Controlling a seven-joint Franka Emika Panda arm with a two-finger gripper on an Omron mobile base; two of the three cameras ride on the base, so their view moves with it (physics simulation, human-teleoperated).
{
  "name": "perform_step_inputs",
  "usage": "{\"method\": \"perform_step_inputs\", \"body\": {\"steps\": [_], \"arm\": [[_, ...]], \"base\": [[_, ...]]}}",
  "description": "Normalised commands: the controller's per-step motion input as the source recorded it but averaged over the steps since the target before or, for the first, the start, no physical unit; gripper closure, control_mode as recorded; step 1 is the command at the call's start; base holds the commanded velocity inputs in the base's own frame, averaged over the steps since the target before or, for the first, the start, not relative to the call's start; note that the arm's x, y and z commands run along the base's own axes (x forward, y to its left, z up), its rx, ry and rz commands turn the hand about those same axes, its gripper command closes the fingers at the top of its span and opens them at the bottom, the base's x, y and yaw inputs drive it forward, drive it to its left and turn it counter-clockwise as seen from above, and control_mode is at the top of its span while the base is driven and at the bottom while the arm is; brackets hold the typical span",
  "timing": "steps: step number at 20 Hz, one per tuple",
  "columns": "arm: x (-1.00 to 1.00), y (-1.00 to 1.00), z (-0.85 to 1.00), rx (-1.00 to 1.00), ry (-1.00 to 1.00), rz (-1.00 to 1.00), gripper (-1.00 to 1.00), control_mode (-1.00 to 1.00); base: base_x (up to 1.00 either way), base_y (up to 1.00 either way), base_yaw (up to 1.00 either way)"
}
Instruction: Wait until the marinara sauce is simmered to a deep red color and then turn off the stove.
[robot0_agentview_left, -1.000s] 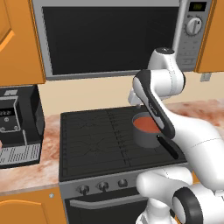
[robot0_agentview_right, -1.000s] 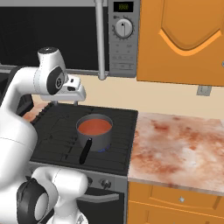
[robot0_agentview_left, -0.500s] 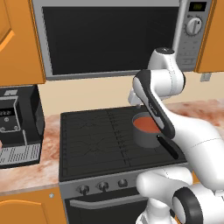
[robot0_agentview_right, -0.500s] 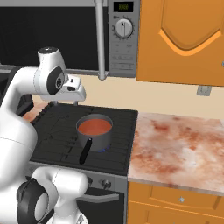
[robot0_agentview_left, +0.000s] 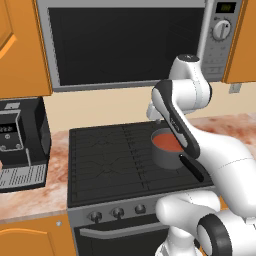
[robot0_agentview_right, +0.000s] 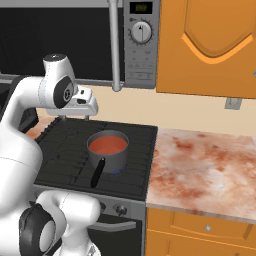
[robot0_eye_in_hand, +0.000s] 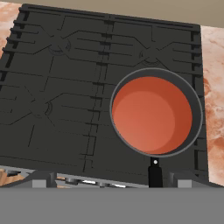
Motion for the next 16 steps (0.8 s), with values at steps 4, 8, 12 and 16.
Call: {"method": "perform_step_inputs", "body": {"steps": [4, 8, 12, 16], "arm": [[0.00, 0.00, 0.00, 0.00, 0.00, 0.00, -1.00, -1.00], [0.00, 0.00, 0.00, 0.00, 0.00, 0.00, -1.00, -1.00], [0.00, 0.00, 0.00, 0.00, 0.00, 0.00, -1.00, -1.00], [0.00, 0.00, 0.00, 0.00, 0.00, 0.00, -1.00, -1.00]], "base": [[0.00, 0.00, 0.00], [0.00, 0.00, 0.00], [0.00, 0.00, 0.00], [0.00, 0.00, 0.00]]}}
